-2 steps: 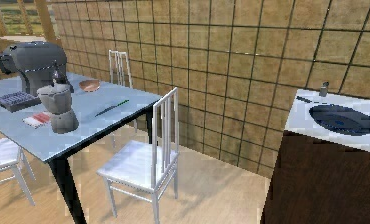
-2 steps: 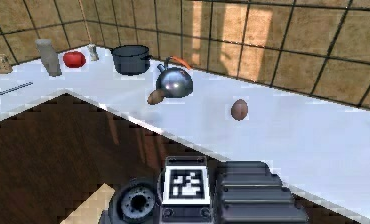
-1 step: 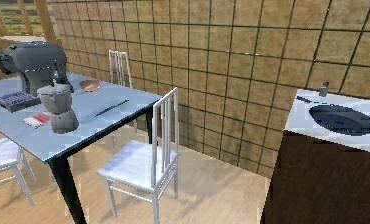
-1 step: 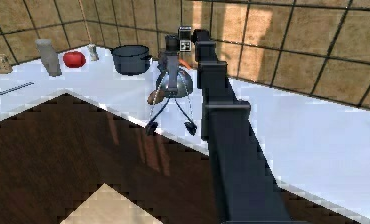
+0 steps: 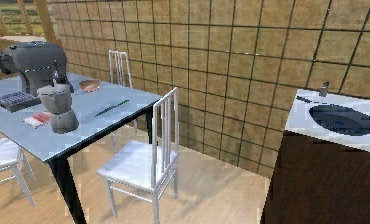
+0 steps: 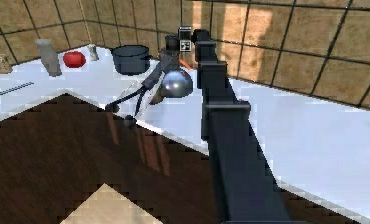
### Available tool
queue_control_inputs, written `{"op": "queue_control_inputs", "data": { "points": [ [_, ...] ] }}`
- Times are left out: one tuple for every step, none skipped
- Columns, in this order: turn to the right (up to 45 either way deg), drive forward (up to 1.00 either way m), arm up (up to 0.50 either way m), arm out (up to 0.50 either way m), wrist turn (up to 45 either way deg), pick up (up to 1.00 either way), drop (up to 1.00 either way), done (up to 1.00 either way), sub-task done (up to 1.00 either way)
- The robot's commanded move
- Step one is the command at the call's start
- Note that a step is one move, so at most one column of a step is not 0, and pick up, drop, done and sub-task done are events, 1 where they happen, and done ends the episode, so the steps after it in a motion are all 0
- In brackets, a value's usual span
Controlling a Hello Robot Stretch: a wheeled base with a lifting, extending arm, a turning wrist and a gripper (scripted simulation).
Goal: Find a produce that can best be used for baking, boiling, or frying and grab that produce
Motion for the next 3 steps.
{"op": "queue_control_inputs", "data": {
  "points": [
    [0.0,0.00,0.00,0.00,45.0,0.00,0.00,0.00,0.00],
    [0.0,0.00,0.00,0.00,45.0,0.00,0.00,0.00,0.00],
    [0.0,0.00,0.00,0.00,9.0,0.00,0.00,0.00,0.00]
  ]
}}
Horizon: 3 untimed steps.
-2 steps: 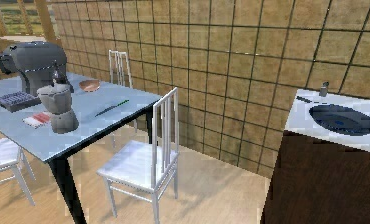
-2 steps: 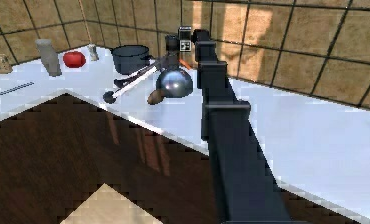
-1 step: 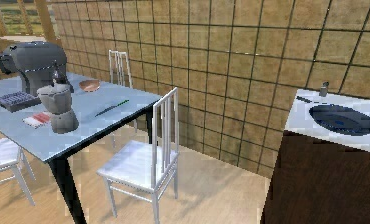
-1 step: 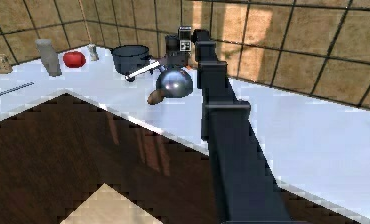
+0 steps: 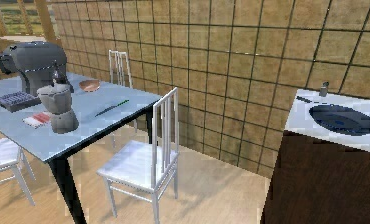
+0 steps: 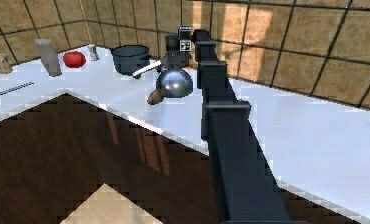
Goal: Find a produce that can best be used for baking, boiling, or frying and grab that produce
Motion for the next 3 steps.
{"op": "queue_control_inputs", "data": {
  "points": [
    [0.0,0.00,-0.12,0.00,0.0,0.00,0.00,0.00,0.00],
    [0.0,0.00,0.00,0.00,0.0,1.00,0.00,0.00,0.00],
    [0.0,0.00,0.10,0.00,0.0,0.00,0.00,0.00,0.00]
  ]
}}
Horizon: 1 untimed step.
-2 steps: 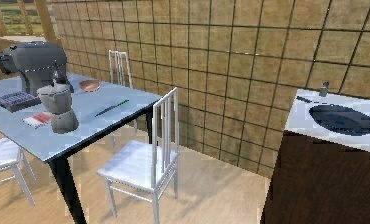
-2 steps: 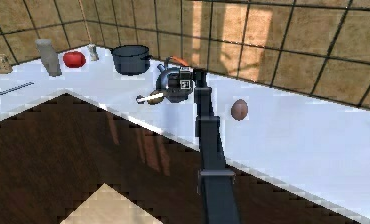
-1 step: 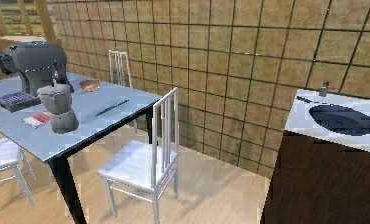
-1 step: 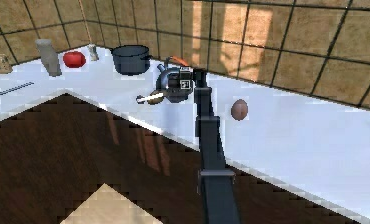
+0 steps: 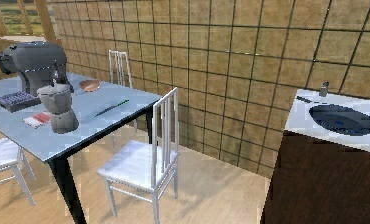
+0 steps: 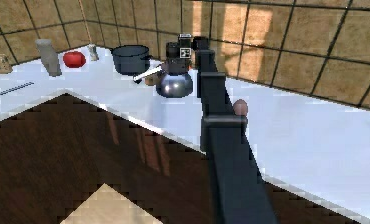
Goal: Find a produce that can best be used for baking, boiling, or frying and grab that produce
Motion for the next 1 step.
{"op": "queue_control_inputs", "data": {
  "points": [
    [0.0,0.00,0.00,0.00,0.0,0.00,0.00,1.00,0.00]
  ]
}}
